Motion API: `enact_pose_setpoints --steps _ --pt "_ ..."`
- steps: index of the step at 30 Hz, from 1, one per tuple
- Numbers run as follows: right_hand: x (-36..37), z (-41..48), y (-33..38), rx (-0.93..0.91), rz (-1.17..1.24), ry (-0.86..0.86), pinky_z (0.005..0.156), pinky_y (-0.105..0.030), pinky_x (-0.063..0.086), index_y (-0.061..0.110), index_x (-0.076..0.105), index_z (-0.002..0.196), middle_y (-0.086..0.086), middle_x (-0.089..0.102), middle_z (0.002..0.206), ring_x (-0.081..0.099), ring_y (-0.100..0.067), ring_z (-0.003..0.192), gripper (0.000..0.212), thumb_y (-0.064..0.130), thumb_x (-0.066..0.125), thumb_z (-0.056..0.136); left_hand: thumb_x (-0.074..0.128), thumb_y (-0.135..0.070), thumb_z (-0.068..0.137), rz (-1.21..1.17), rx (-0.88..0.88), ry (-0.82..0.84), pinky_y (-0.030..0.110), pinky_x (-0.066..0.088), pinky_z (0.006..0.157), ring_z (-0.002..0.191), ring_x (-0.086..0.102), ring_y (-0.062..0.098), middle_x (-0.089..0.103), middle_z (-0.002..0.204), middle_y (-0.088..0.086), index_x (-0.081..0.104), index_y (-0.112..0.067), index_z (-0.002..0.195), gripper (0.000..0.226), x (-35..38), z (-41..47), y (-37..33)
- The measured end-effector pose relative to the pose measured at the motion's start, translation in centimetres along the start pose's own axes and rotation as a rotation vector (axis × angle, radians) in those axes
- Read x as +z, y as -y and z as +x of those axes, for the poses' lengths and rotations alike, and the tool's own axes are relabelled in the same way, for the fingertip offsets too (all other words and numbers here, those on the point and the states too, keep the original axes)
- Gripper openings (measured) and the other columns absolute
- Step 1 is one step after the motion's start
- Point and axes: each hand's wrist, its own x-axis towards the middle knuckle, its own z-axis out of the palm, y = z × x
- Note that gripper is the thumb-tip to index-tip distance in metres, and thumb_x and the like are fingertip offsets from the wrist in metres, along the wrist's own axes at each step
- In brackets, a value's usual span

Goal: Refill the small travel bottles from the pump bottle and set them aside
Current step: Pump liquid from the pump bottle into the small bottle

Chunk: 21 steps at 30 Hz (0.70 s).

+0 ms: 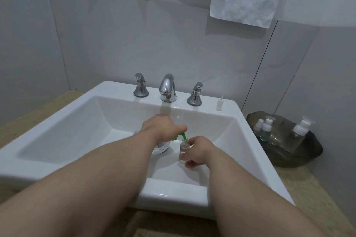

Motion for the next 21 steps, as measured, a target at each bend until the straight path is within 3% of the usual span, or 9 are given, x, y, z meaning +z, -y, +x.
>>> enact_pose_setpoints --steps 9,12,17,21 --pt "-0.06 -0.39 0.06 -0.007 -0.019 0.012 0.084 -0.042 0.064 0.016 0.063 0.086 -0.012 0.067 0.089 0.066 -0.032 0.076 0.021 0.004 0.08 0.085 0.055 -0.062 0.079 0.002 0.005 0.005 0.031 0.043 0.068 0.078 0.06 0.023 0.061 0.079 0.0 0.059 -0.018 0.067 0.046 -0.07 -0.04 0.04" --pt "-0.01 -0.15 -0.03 -0.005 -0.024 0.011 0.085 -0.045 0.064 0.014 0.064 0.088 -0.011 0.067 0.086 0.067 -0.032 0.073 0.02 0.003 0.08 0.084 0.056 -0.064 0.079 0.011 -0.009 0.001 0.031 0.043 0.068 0.075 0.059 0.02 0.061 0.077 -0.002 0.062 -0.018 0.067 0.048 -0.06 -0.05 0.06" --pt "0.11 0.19 -0.17 0.013 0.002 -0.007 0.085 -0.05 0.063 0.011 0.064 0.094 -0.013 0.067 0.089 0.068 -0.033 0.07 0.02 0.002 0.079 0.084 0.053 -0.084 0.07 0.008 -0.007 -0.002 0.032 0.042 0.067 0.078 0.062 0.018 0.065 0.079 -0.003 0.071 -0.02 0.074 0.067 0.41 0.1 0.48" --pt "0.16 0.18 -0.13 0.013 0.006 -0.005 0.086 -0.051 0.063 0.01 0.064 0.094 -0.012 0.067 0.091 0.068 -0.033 0.07 0.02 0.002 0.079 0.084 0.053 -0.082 0.069 0.002 0.0 -0.003 0.031 0.042 0.066 0.076 0.061 0.016 0.067 0.079 -0.003 0.073 -0.02 0.075 0.066 0.35 0.05 0.47"
